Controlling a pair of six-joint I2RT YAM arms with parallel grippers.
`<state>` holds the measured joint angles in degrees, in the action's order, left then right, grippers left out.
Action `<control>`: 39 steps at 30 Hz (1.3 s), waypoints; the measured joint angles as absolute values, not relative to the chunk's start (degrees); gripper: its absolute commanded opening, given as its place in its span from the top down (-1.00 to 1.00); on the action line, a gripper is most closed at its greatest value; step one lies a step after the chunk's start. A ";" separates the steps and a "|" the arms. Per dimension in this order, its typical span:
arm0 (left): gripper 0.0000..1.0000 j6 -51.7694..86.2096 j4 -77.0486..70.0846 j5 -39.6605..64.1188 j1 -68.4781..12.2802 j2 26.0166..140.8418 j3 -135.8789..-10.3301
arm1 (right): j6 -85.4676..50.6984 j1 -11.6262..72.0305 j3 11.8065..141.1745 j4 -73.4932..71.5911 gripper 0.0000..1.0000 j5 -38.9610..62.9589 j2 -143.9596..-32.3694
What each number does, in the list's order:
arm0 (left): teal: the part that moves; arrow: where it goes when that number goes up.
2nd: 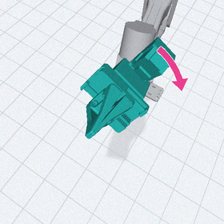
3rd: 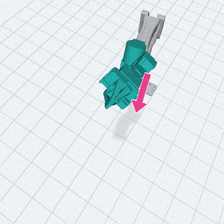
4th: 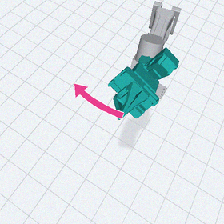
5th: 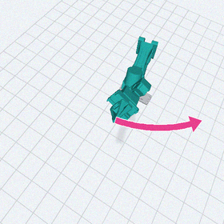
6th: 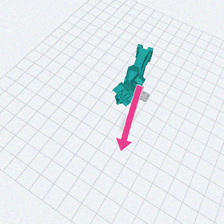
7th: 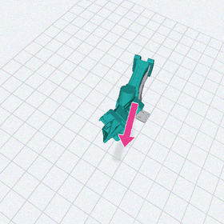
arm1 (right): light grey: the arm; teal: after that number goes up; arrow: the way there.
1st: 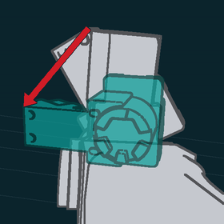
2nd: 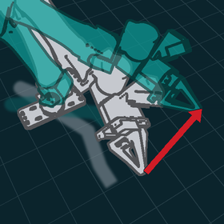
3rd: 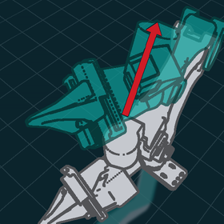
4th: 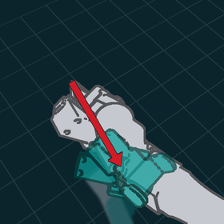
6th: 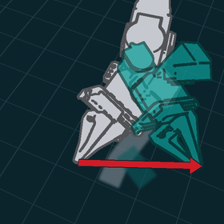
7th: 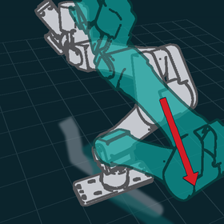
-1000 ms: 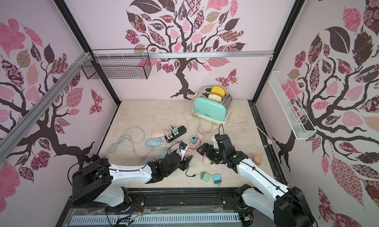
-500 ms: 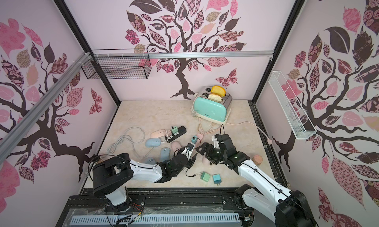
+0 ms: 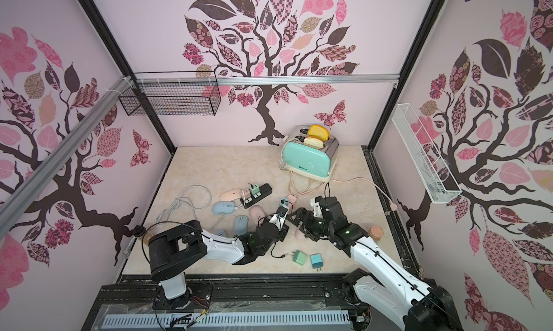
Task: Unplug the wireless mouse
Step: Place the power cord at the center of the board.
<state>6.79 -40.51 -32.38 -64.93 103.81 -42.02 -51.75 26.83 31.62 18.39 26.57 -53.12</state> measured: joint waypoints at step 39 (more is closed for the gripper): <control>1.00 38.79 7.07 -32.49 -61.43 58.52 -34.04 | -47.44 23.00 34.50 22.28 -0.58 11.92 -55.86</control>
